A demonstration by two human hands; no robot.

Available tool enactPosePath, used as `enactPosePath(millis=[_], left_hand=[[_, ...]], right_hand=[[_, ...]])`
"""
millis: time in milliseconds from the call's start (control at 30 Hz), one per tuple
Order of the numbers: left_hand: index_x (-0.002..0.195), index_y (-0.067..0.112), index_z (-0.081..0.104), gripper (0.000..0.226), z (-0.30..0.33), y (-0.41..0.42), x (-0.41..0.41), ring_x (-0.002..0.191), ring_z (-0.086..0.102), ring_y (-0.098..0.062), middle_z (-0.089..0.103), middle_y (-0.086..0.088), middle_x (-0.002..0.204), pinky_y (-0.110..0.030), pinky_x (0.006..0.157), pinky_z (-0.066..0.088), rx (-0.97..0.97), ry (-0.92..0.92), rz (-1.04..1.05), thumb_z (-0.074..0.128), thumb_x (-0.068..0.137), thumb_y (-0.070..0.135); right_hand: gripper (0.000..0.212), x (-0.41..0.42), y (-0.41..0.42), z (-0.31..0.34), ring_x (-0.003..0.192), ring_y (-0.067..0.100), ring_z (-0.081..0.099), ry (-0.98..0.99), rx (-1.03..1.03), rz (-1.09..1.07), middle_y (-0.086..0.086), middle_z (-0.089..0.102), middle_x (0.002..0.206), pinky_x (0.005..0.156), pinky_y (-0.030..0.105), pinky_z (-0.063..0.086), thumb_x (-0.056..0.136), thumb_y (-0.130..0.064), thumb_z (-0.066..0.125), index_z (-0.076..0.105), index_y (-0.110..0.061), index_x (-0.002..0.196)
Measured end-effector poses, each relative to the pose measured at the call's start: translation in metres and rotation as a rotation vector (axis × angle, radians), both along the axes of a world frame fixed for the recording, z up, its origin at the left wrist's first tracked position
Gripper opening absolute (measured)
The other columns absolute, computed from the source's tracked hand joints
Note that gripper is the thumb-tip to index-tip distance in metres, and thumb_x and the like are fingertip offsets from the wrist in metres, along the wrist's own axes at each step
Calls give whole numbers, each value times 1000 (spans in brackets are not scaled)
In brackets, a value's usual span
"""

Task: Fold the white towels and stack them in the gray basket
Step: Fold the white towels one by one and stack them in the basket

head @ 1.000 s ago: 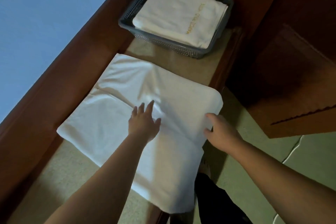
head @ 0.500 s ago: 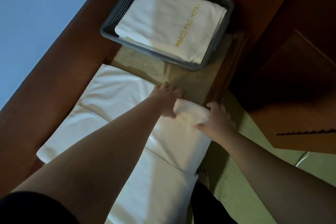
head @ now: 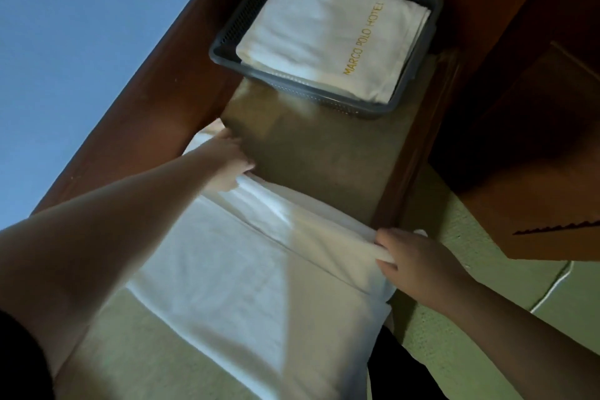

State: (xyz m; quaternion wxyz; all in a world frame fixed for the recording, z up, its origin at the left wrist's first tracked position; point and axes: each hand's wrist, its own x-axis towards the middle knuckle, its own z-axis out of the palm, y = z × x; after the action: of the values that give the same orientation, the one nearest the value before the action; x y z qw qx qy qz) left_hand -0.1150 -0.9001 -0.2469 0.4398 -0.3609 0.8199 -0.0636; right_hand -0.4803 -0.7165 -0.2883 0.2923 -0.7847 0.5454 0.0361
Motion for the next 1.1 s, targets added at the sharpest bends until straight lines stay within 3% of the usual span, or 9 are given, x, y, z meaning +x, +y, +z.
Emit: enactPosePath(millis=[100,200,400,533,667,733,833,933,1100], left_hand=[[125,28,54,33,7,24,52,114,57,-29,62,-5,113,-40,103,39,-96,-16,-6,56,93,35],[129,25,52,35,8,55,95,105,59,-23,65,1,101,-37,93,36,-194,-26,-109,48,95,21],[144,36,51,41,24,125,141,132,44,-23,67,9,127,-33,100,35,-255,-112,-21,45,104,26],[146,35,55,44,19,163,193,130,47,-26,62,1,129,-34,105,37,-302,54,219,46,103,33],[143,30,59,50,8,210,208,130,50,-32,61,-7,135,-43,112,40,-368,279,658,27,107,44],[136,29,66,40,-4,234,198,127,52,-36,64,-8,135,-46,105,45,-368,337,742,39,108,36],[139,39,63,39,-36,260,185,126,44,-39,53,-7,141,-53,98,50,-341,476,908,51,103,32],[142,41,57,53,-57,259,175,134,32,-38,30,-10,146,-44,110,43,-330,720,1317,55,96,15],[147,26,45,62,-48,232,169,124,49,-43,36,-17,144,-41,92,44,-476,894,1744,56,87,31]], right_hand=[[17,8,31,10,80,16,58,15,16,-59,-10,51,93,63,31,42,101,-40,57,42,-31,101],[21,16,65,15,72,11,57,74,-11,-88,-12,50,83,64,31,52,103,-43,54,36,-34,96],[14,41,125,33,66,10,57,140,-128,-17,-11,46,73,60,28,54,104,-40,54,45,-31,98],[27,60,159,46,43,9,43,88,-258,81,-11,52,57,36,25,44,77,-25,86,61,-27,87],[45,80,186,30,43,10,39,145,-163,212,-12,52,58,34,23,26,57,-22,95,62,-31,86],[43,87,194,13,54,12,44,179,-78,244,-11,58,74,42,26,33,68,-23,88,62,-32,101],[35,88,202,-9,79,18,42,201,26,225,-8,57,102,56,31,36,97,-16,54,49,-32,128],[38,88,206,-14,81,17,43,203,27,215,-7,59,109,52,25,27,100,-16,49,46,-35,132],[37,72,216,-21,94,14,61,196,58,203,-10,59,111,72,33,55,100,-21,45,45,-40,131]])
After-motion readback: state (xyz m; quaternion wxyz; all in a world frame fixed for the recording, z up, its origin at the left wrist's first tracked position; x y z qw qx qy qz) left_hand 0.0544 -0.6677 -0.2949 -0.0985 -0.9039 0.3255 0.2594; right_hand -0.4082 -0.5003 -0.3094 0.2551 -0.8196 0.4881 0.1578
